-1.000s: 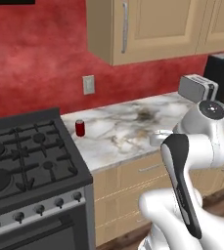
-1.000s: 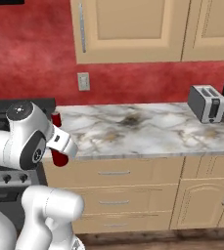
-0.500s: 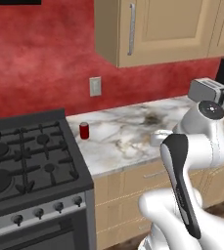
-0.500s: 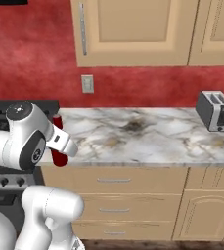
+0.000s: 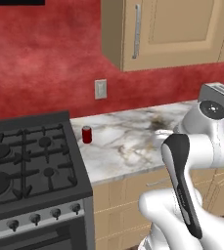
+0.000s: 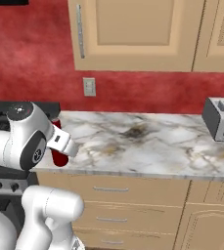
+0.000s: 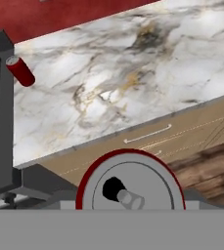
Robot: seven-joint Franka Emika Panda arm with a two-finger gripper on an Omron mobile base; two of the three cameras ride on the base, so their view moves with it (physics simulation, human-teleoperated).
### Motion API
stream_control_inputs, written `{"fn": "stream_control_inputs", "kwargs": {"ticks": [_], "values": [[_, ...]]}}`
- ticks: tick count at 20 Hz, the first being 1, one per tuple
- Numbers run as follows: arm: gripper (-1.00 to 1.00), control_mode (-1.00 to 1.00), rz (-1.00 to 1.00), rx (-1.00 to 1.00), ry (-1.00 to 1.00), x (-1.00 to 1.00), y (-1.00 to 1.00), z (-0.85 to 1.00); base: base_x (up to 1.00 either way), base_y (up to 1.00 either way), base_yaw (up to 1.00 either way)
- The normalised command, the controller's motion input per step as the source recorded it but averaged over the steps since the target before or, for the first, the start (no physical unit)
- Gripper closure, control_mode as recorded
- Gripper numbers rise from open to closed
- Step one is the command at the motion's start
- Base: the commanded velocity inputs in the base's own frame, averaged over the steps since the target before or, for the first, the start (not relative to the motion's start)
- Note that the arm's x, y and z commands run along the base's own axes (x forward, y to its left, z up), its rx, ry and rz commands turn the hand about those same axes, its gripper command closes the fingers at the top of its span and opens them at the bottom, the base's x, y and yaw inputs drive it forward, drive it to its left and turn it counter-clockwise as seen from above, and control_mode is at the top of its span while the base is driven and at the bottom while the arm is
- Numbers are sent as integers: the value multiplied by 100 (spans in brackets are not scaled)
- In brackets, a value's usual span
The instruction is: Four empty soda cans are scattered around the kitchen. Gather all the cans and cluster them next to the stove for recycling.
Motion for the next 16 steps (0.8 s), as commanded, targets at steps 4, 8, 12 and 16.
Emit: {"fn": "stream_control_inputs", "kwargs": {"ticks": [4, 8, 12, 16], "values": [[100, 100, 0, 0, 0, 0, 0, 0, 50, -9, 13], [100, 100, 0, 0, 0, 0, 0, 0, 48, -16, 14], [100, 100, 0, 0, 0, 0, 0, 0, 40, -16, 13], [100, 100, 0, 0, 0, 0, 0, 0, 14, -4, 8]]}}
